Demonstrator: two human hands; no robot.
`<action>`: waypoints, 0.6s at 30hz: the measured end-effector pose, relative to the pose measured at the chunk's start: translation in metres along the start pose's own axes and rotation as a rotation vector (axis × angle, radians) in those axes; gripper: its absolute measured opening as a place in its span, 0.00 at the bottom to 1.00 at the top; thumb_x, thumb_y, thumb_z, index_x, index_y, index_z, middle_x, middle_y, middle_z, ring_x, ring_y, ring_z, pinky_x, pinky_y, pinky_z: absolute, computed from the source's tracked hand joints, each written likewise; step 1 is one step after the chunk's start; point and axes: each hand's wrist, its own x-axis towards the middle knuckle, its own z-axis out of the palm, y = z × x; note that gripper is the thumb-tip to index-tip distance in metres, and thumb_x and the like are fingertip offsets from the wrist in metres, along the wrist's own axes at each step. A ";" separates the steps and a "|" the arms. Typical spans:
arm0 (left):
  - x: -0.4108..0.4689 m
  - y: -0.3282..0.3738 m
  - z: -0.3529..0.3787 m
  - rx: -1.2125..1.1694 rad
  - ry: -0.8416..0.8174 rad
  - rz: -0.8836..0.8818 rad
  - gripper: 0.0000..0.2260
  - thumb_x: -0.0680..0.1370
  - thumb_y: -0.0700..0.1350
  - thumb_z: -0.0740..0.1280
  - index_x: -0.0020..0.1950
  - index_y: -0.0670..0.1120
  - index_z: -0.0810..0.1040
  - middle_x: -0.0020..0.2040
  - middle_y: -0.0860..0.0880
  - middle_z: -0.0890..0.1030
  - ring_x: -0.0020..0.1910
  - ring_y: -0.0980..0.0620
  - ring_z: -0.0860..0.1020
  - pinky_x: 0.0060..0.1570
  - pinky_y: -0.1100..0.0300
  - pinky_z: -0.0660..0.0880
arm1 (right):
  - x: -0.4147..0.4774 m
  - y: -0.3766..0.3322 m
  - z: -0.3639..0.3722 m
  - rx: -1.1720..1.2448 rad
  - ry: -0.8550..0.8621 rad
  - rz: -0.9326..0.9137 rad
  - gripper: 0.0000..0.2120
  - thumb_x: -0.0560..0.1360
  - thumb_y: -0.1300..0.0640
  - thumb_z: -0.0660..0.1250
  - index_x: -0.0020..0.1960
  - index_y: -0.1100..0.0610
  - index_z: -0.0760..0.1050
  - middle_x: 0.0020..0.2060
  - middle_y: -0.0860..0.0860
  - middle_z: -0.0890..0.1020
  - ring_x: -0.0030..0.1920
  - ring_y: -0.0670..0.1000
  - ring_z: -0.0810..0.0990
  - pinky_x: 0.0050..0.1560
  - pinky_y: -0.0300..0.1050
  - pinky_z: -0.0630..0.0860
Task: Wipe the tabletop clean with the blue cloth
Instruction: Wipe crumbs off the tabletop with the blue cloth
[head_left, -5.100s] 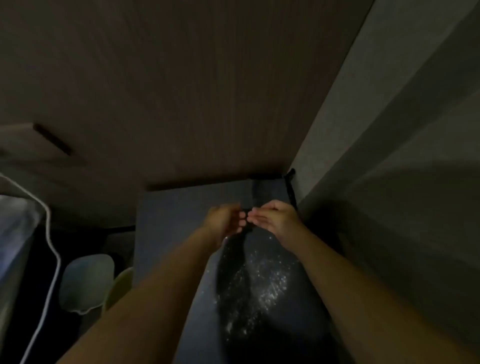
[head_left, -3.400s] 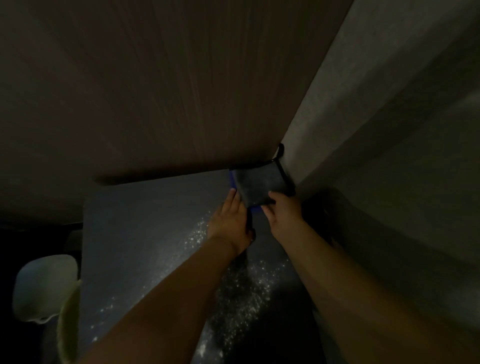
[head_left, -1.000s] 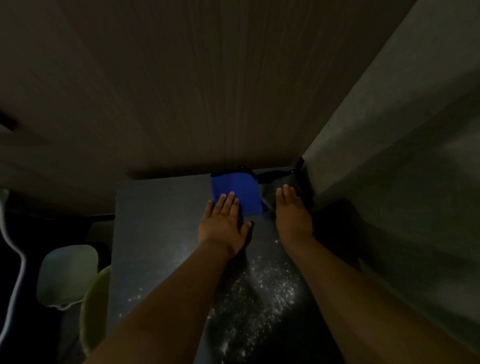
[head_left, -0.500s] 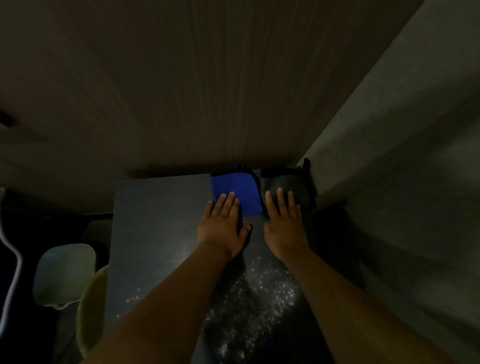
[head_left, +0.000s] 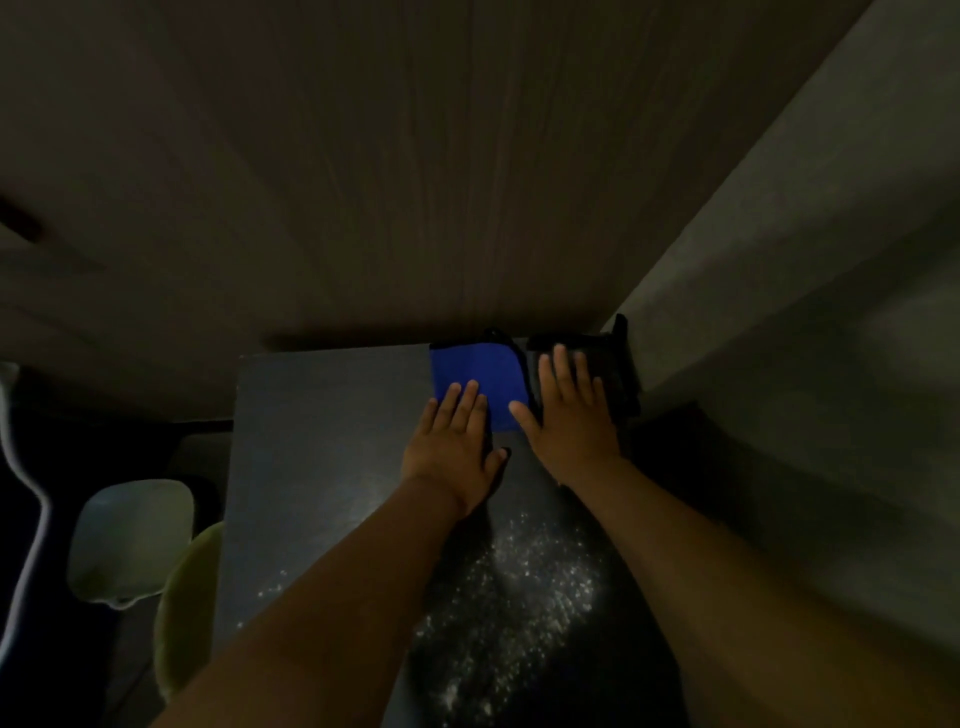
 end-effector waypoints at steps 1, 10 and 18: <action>-0.001 -0.001 0.000 -0.018 0.026 0.009 0.32 0.81 0.59 0.49 0.79 0.44 0.41 0.79 0.46 0.40 0.77 0.49 0.38 0.73 0.54 0.37 | -0.004 -0.004 0.000 -0.022 0.062 -0.075 0.33 0.81 0.40 0.48 0.79 0.55 0.41 0.79 0.53 0.41 0.78 0.53 0.38 0.76 0.53 0.40; 0.005 0.002 -0.003 -0.032 -0.059 0.004 0.30 0.82 0.55 0.46 0.77 0.40 0.39 0.78 0.42 0.37 0.77 0.45 0.36 0.74 0.53 0.38 | -0.008 -0.032 0.002 -0.313 -0.090 -0.191 0.29 0.83 0.46 0.43 0.78 0.60 0.40 0.78 0.56 0.42 0.78 0.53 0.39 0.75 0.51 0.36; 0.018 0.004 -0.012 0.204 -0.134 -0.006 0.43 0.78 0.63 0.55 0.76 0.38 0.35 0.77 0.38 0.36 0.76 0.41 0.36 0.74 0.48 0.36 | -0.001 -0.045 -0.009 -0.410 -0.163 -0.196 0.34 0.81 0.47 0.49 0.78 0.60 0.37 0.78 0.61 0.41 0.78 0.58 0.40 0.76 0.54 0.36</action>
